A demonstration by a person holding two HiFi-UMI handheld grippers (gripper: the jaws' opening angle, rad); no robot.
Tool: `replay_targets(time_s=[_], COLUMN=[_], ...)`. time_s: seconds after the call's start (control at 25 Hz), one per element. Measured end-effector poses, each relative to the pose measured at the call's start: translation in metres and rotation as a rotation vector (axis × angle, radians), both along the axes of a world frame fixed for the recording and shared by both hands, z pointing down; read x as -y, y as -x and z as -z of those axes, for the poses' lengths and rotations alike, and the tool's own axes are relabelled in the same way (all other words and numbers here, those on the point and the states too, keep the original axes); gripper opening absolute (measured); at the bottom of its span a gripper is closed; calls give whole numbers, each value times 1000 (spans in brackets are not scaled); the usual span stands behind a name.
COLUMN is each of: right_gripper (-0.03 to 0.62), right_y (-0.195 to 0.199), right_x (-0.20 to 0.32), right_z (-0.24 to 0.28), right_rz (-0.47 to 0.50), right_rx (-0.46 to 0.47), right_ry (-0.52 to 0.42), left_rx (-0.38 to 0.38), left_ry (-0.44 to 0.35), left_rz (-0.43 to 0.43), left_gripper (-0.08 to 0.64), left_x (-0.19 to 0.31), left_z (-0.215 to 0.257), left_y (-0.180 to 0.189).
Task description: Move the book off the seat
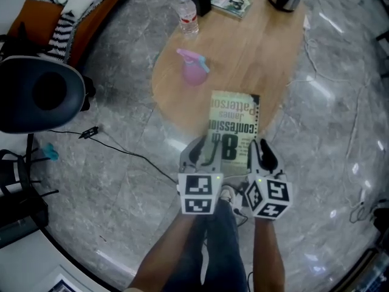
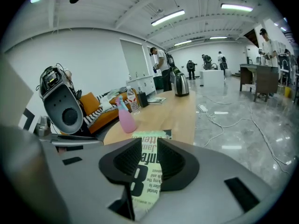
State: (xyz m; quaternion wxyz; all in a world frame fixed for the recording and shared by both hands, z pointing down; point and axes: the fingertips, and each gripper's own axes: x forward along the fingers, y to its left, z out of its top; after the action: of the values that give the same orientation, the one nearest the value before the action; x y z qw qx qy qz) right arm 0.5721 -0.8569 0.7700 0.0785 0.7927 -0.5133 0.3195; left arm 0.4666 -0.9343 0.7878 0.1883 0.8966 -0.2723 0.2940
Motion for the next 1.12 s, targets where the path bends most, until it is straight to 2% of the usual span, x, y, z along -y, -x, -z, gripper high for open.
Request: replay_targets(time_s=[0.24, 0.36, 0.56, 0.64, 0.8, 1.12], right_gripper=[103, 101, 23, 8, 5, 5], right_y=[5, 5, 9, 12, 19, 36], right_x=[7, 8, 3, 5, 2, 3], right_z=[69, 100, 158, 182, 219, 268], right_rz=[3, 5, -24, -24, -21, -52], right_rx=[-72, -102, -160, -186, -215, -230], right_ry=[-57, -74, -109, -134, -157, -201], left_rx=[-55, -80, -75, -105, -142, -175], left_ry=[-65, -96, -148, -157, -155, -214], left_rz=[-11, -6, 4, 3, -14, -95], left_gripper=[149, 116, 29, 3, 3, 3], left_x=[13, 19, 21, 23, 20, 3], left_z=[66, 100, 153, 173, 204, 259], left_y=[5, 9, 29, 36, 41, 43])
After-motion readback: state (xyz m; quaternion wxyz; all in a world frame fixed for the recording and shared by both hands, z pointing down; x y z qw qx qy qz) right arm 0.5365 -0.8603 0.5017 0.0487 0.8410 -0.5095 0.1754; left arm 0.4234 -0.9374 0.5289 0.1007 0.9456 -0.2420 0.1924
